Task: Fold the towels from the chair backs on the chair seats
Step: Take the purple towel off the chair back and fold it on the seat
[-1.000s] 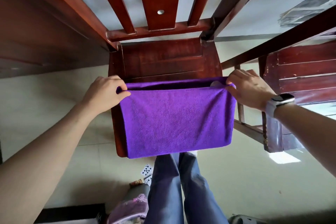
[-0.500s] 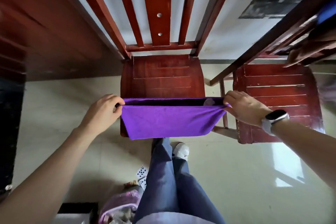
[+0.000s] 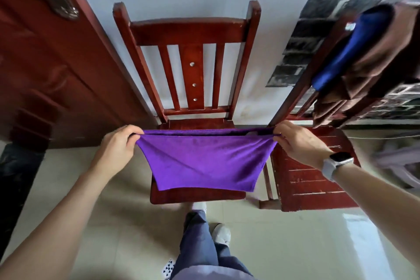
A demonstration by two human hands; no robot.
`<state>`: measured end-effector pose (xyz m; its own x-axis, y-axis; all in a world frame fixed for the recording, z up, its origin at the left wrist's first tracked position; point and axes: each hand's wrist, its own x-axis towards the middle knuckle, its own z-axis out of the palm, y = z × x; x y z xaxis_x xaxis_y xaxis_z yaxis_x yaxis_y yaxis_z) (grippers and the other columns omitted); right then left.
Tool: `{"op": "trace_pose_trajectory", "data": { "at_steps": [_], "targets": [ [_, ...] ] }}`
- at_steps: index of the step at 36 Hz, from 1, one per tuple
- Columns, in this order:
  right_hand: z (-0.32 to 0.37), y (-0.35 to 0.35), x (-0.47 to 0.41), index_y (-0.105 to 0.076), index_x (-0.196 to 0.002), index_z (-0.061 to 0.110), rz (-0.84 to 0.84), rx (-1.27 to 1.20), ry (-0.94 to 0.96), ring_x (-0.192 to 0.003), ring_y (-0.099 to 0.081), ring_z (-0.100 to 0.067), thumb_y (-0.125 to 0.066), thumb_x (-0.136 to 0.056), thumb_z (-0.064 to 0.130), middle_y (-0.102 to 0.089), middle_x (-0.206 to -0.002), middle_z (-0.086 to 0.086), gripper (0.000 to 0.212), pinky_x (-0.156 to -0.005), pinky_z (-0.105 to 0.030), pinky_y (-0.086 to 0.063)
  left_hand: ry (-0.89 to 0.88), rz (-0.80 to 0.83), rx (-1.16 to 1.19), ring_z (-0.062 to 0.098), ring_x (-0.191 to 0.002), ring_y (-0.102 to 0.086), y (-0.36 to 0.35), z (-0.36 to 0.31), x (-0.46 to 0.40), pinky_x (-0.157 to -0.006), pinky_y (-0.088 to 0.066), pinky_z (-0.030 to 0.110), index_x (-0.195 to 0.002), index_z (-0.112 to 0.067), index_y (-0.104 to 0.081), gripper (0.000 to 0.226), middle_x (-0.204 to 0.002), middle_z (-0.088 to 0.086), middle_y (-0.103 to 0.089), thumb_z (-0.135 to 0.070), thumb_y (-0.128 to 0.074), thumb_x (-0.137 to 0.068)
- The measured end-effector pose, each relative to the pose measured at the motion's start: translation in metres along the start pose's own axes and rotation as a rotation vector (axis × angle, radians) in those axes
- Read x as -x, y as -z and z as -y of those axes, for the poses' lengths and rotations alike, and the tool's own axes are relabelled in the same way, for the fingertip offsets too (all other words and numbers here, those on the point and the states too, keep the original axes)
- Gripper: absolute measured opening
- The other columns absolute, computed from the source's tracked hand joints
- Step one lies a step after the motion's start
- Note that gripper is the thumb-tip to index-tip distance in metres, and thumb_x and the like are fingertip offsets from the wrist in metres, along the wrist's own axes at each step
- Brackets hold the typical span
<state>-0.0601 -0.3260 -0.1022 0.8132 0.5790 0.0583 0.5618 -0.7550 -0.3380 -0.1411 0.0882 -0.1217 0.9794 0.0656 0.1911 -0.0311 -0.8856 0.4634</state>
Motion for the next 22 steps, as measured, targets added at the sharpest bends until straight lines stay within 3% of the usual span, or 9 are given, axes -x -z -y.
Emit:
{"op": "trace_pose_trajectory", "data": {
  "at_steps": [4,8,12,14,17,19,22],
  "targets": [
    [0.002,0.028,-0.007,-0.059,-0.097,-0.002,-0.072,-0.025,-0.006,-0.078,-0.060,-0.032,-0.056,-0.087,0.005,-0.059,-0.095,-0.015,0.012,-0.070,-0.038,-0.049,-0.049,-0.067,-0.009,0.031,-0.078,-0.065,0.024,-0.014,-0.015,-0.073,-0.037,0.022,-0.085,0.002,-0.066,0.018,-0.086,0.018,-0.069,0.016,-0.061,-0.075],
    [0.008,0.051,-0.014,-0.061,-0.089,-0.001,-0.201,-0.090,-0.045,-0.071,-0.060,-0.028,-0.058,-0.083,-0.001,-0.061,-0.084,-0.012,0.007,-0.068,-0.039,-0.052,-0.027,-0.118,0.018,0.026,-0.074,-0.064,0.041,-0.025,-0.026,-0.071,-0.039,0.019,-0.084,-0.001,-0.070,0.015,-0.086,0.013,-0.070,0.010,-0.066,-0.075],
    [0.012,0.069,-0.020,-0.063,-0.085,0.002,-0.324,-0.175,-0.089,-0.067,-0.058,-0.021,-0.060,-0.080,-0.004,-0.062,-0.074,-0.004,0.008,-0.067,-0.029,-0.047,-0.043,-0.172,0.026,0.024,-0.075,-0.064,0.055,-0.035,-0.035,-0.074,-0.043,0.024,-0.083,-0.002,-0.071,0.014,-0.085,0.011,-0.071,0.008,-0.067,-0.075],
    [0.012,0.077,-0.023,-0.062,-0.086,0.007,-0.349,-0.243,-0.125,-0.064,-0.055,-0.010,-0.059,-0.081,-0.001,-0.059,-0.072,0.005,0.010,-0.067,-0.016,-0.045,-0.023,-0.210,0.039,0.022,-0.074,-0.063,0.060,-0.038,-0.041,-0.074,-0.042,0.022,-0.084,-0.003,-0.071,0.014,-0.086,0.010,-0.071,0.007,-0.067,-0.076],
    [0.011,0.088,-0.026,-0.062,-0.089,0.011,-0.360,-0.343,-0.194,-0.067,-0.055,0.001,-0.058,-0.083,0.002,-0.060,-0.075,0.009,0.011,-0.069,0.001,-0.039,0.033,-0.254,0.084,0.016,-0.072,-0.060,0.066,-0.041,-0.047,-0.073,-0.038,0.004,-0.085,-0.004,-0.072,0.014,-0.086,0.009,-0.071,0.006,-0.066,-0.077],
    [0.010,0.094,-0.027,-0.064,-0.089,0.011,-0.346,-0.361,-0.203,-0.070,-0.058,-0.005,-0.059,-0.083,0.002,-0.062,-0.077,0.005,0.012,-0.069,0.002,-0.039,0.061,-0.259,0.122,0.016,-0.074,-0.060,0.071,-0.042,-0.050,-0.072,-0.033,-0.005,-0.085,-0.005,-0.072,0.014,-0.085,0.008,-0.071,0.006,-0.065,-0.078],
    [0.012,0.096,-0.029,-0.062,-0.088,0.015,-0.296,-0.374,-0.191,-0.070,-0.058,-0.005,-0.057,-0.085,0.001,-0.062,-0.078,0.005,0.015,-0.068,-0.001,-0.040,0.112,-0.233,0.190,0.010,-0.075,-0.061,0.078,-0.045,-0.056,-0.072,-0.035,-0.004,-0.084,-0.010,-0.071,0.018,-0.082,0.002,-0.067,0.005,-0.062,-0.080]
  ]
}}
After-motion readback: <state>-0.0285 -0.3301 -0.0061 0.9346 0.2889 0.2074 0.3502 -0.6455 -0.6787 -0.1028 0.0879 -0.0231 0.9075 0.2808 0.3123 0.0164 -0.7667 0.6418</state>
